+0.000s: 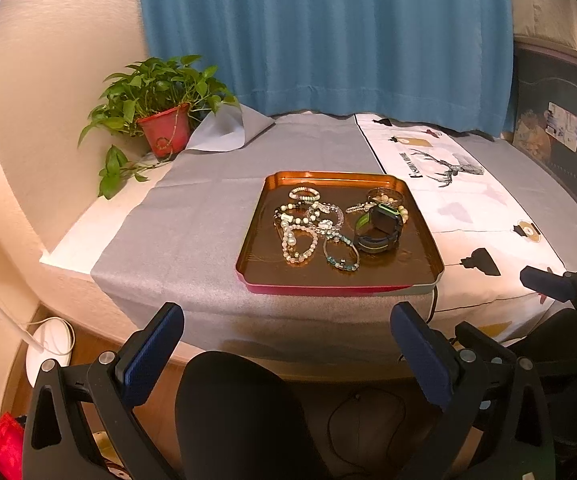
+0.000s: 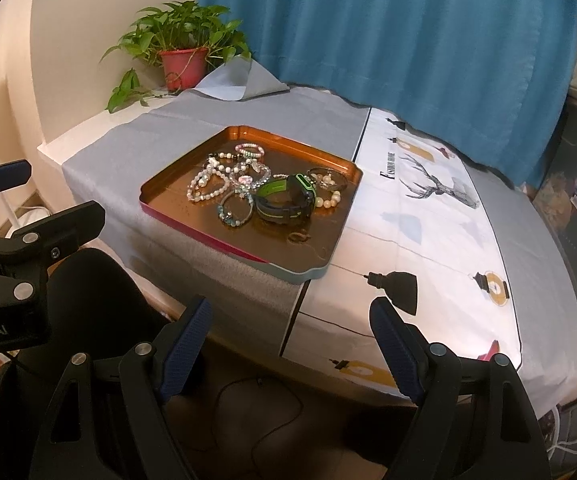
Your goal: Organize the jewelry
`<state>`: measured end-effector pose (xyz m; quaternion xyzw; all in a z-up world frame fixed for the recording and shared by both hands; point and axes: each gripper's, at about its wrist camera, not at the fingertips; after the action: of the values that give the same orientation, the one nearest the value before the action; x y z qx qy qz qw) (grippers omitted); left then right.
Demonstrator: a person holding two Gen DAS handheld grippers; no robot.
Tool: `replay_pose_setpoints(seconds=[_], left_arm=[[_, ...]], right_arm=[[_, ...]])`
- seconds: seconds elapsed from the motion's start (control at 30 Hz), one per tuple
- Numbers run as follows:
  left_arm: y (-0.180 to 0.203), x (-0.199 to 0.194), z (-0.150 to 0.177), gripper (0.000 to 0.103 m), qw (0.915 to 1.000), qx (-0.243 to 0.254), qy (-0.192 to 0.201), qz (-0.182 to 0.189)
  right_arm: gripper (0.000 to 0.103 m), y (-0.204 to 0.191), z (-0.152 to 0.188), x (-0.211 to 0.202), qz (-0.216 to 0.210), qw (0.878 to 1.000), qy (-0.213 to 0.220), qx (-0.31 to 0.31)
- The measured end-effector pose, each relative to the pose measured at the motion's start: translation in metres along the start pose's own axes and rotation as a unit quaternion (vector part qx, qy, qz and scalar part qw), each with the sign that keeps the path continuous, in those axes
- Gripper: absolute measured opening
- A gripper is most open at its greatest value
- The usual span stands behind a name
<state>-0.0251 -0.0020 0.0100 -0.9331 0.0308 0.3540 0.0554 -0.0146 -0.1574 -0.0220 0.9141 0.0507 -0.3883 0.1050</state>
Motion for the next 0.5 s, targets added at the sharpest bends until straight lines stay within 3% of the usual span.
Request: replay_pose_setpoints(seconds=[0.5], left_arm=[[-0.0005,0.0015,-0.0001,0.102,1.0000,0.001,-0.001,0.000]], right_arm=[[0.082,0.0000,-0.0004,0.0005,0.000,1.000,0.000,0.001]])
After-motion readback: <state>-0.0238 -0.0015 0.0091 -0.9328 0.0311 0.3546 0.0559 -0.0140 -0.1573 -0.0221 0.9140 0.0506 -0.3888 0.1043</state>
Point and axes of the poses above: each gripper's, at about its wrist camera, not at the fingertips, and x roughly the way its jaws point, y to its right, z to its underside, and after that the axes turned 1 degree about -z, right-handed
